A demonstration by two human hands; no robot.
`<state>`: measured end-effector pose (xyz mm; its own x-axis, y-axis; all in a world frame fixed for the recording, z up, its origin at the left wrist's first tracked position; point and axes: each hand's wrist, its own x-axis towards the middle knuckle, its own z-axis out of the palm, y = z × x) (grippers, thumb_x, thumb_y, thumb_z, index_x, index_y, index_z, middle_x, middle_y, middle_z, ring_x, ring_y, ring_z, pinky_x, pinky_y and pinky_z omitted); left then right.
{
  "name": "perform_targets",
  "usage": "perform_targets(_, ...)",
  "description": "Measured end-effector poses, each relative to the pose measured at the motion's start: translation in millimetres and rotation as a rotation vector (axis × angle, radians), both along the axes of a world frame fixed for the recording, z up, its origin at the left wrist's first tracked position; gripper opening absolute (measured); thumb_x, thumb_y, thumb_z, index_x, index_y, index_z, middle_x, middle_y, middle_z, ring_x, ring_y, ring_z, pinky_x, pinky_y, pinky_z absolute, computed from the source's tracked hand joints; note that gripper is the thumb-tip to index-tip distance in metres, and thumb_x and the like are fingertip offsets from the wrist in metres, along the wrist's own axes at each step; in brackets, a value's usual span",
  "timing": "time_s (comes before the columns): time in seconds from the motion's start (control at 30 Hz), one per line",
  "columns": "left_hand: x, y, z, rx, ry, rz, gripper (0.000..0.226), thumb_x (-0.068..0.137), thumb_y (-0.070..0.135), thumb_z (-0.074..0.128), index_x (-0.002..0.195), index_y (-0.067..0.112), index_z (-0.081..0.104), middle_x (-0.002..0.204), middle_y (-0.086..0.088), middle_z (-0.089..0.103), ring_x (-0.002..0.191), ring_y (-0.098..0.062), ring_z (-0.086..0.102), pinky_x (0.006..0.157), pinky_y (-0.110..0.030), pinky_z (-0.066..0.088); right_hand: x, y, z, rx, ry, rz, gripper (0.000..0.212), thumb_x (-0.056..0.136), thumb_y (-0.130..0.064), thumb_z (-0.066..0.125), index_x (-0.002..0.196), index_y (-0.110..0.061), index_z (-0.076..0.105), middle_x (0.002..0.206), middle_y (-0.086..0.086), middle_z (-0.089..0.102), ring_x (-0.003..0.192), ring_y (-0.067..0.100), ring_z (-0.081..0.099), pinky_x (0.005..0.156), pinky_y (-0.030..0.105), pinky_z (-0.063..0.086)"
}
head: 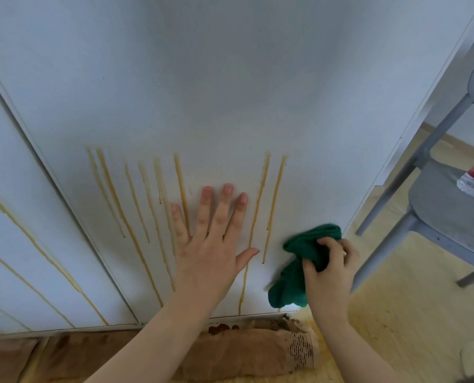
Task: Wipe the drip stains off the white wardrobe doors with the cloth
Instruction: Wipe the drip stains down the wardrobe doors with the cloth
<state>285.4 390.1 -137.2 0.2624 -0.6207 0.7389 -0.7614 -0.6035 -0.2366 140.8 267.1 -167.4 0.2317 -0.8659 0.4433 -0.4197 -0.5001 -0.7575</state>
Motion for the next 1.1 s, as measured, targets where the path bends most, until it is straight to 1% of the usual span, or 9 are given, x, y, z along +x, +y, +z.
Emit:
perform_targets(0.1,7,3,-4,-0.026,-0.055,-0.012,0.08,0.088,0.064,0.035,0.15,0.02,0.013,0.158,-0.004,-0.008,0.145,-0.025,-0.004,0.112,-0.059,-0.003,-5,1,-11,0.216,0.082,0.048,0.032,0.077,0.005,0.067,0.097,-0.018,0.056,0.11,0.0,0.041,0.108,0.023,0.046,0.086,0.025,0.04)
perform_targets(0.27,4,-4,-8,-0.088,-0.034,-0.013,0.078,0.09,0.057,0.041,0.151,0.019,0.011,0.158,-0.004,-0.008,0.145,-0.025,-0.004,0.113,-0.057,-0.005,1,-4,8,0.06,-0.115,-0.002,0.029,0.077,0.002,0.07,0.102,-0.011,0.063,0.107,-0.004,0.042,0.097,0.015,0.045,0.083,0.029,0.044)
perform_targets(0.43,-1,-2,-23,-0.102,-0.017,-0.013,0.072,0.091,0.046,0.045,0.15,0.021,0.014,0.158,-0.003,-0.007,0.145,-0.022,-0.003,0.113,-0.058,-0.003,-2,0,-20,0.315,0.073,0.049,0.03,0.077,0.002,0.069,0.095,-0.017,0.054,0.103,-0.002,0.039,0.094,0.019,0.046,0.085,0.036,0.049)
perform_targets(0.63,1,-1,-53,-0.11,-0.019,-0.026,0.074,0.088,0.034,0.049,0.151,0.022,0.013,0.158,-0.003,-0.008,0.145,-0.023,-0.005,0.111,-0.059,-0.004,3,4,-28,0.115,-0.068,-0.036,0.031,0.078,0.001,0.069,0.105,-0.009,0.06,0.107,-0.005,0.038,0.096,0.007,0.039,0.079,0.024,0.043)
perform_targets(0.77,5,-8,-58,-0.163,-0.022,-0.03,0.072,0.087,0.027,0.049,0.151,0.022,0.014,0.158,-0.002,-0.01,0.145,-0.024,-0.007,0.11,-0.06,-0.001,3,5,-60,0.323,0.092,-0.004,0.031,0.082,0.001,0.065,0.108,-0.008,0.052,0.111,-0.002,0.034,0.092,0.004,0.034,0.08,0.019,0.039)
perform_targets(0.83,4,-7,-62,-0.163,-0.011,-0.043,0.072,0.087,0.025,0.05,0.151,0.022,0.017,0.158,-0.002,-0.009,0.145,-0.023,-0.006,0.11,-0.061,-0.002,5,8,-64,0.368,0.071,-0.011,0.03,0.081,0.003,0.064,0.104,-0.011,0.051,0.11,-0.002,0.035,0.092,0.01,0.039,0.082,0.02,0.042)
perform_targets(0.9,4,-5,-67,-0.157,-0.015,-0.055,0.072,0.087,0.025,0.051,0.151,0.022,0.017,0.158,-0.003,-0.008,0.145,-0.024,-0.006,0.11,-0.061,-0.002,7,10,-60,0.323,-0.01,-0.026,0.033,0.08,0.005,0.064,0.101,-0.017,0.051,0.108,-0.003,0.037,0.093,0.01,0.041,0.078,0.01,0.041)
perform_targets(1.0,8,-7,-75,-0.154,-0.016,-0.074,0.075,0.086,0.026,0.052,0.151,0.021,0.015,0.158,-0.003,-0.009,0.145,-0.025,-0.007,0.111,-0.062,-0.002,10,10,-66,0.241,-0.082,-0.027,0.035,0.08,0.007,0.063,0.105,-0.015,0.052,0.11,-0.003,0.037,0.092,-0.001,0.039,0.078,0.01,0.041)
perform_targets(1.1,9,-12,-78,-0.164,0.0,-0.093,0.08,0.084,0.026,0.05,0.151,0.022,0.007,0.157,-0.002,-0.014,0.144,-0.025,-0.011,0.108,-0.065,0.003,11,8,-87,0.412,-0.016,-0.007,0.034,0.083,0.007,0.06,0.106,-0.012,0.044,0.116,0.005,0.037,0.089,-0.01,0.038,0.078,0.006,0.038)
